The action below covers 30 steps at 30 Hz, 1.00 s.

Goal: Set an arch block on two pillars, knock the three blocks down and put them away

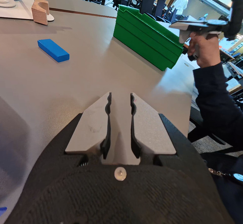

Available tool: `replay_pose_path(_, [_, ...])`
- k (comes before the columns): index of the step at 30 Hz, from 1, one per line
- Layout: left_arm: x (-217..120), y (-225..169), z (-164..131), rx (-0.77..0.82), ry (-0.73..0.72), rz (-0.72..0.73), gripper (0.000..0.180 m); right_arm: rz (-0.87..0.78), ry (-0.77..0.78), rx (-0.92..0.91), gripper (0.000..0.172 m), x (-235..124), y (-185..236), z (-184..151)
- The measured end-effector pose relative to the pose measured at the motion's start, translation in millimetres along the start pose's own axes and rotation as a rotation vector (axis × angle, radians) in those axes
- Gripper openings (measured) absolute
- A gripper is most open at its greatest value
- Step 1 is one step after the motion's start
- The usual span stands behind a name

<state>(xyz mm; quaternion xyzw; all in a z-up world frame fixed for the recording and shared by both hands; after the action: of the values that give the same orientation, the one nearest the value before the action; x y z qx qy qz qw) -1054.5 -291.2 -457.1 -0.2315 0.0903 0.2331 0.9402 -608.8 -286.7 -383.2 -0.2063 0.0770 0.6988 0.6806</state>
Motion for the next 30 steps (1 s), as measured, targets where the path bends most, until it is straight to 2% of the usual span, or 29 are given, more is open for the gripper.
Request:
replay_pose_path(1, [0,0,0,-0.002,-0.001,-0.001,0.026,-0.001,-0.002,-0.01,0.034,0,2,2])
replay_pose_path(3, [0,0,0,-0.005,0.001,-0.003,0.026,0.027,-0.099,-0.015,0.034,-12,11,16])
replay_pose_path(6, [1,0,-1,-0.005,0.011,-0.005,0.027,0.149,-0.3,-0.008,0.032,-39,35,40])
replay_pose_path(8, [1,0,-1,-0.002,0.013,-0.005,0.027,0.247,-0.374,-0.014,0.032,-47,55,48])
replay_pose_path(12, [1,-1,0,0.003,0.007,-0.004,0.026,0.413,-0.319,-0.008,0.033,-26,99,42])
replay_pose_path(16, [0,-1,0,0.003,0.003,-0.005,0.026,0.466,-0.417,0.04,0.025,-3,131,29])
replay_pose_path(18, [1,-1,0,0.005,0.005,-0.007,0.026,0.478,-0.403,0.054,0.023,13,138,17])
replay_pose_path(20, [1,-1,-1,0.007,0.011,-0.01,0.027,0.497,-0.3,0.049,0.026,26,142,8])
replay_pose_path(23, [2,-2,-1,0.014,0.02,-0.013,0.027,0.508,-0.324,0.043,0.024,25,145,8])
replay_pose_path(30, [2,-1,-1,0.003,0.019,-0.008,0.026,0.525,-0.212,-0.003,0.027,35,153,-2])
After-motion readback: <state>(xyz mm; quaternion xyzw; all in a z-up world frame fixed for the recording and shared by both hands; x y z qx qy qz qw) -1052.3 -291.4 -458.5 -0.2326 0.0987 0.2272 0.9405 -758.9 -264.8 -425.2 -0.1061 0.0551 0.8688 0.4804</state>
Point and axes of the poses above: each gripper's, where its closed fingertips meet, x out along the fingers, z out of its top, y = z × x across the jaws, the point moved 8 cm from there along -x, back along the fingers
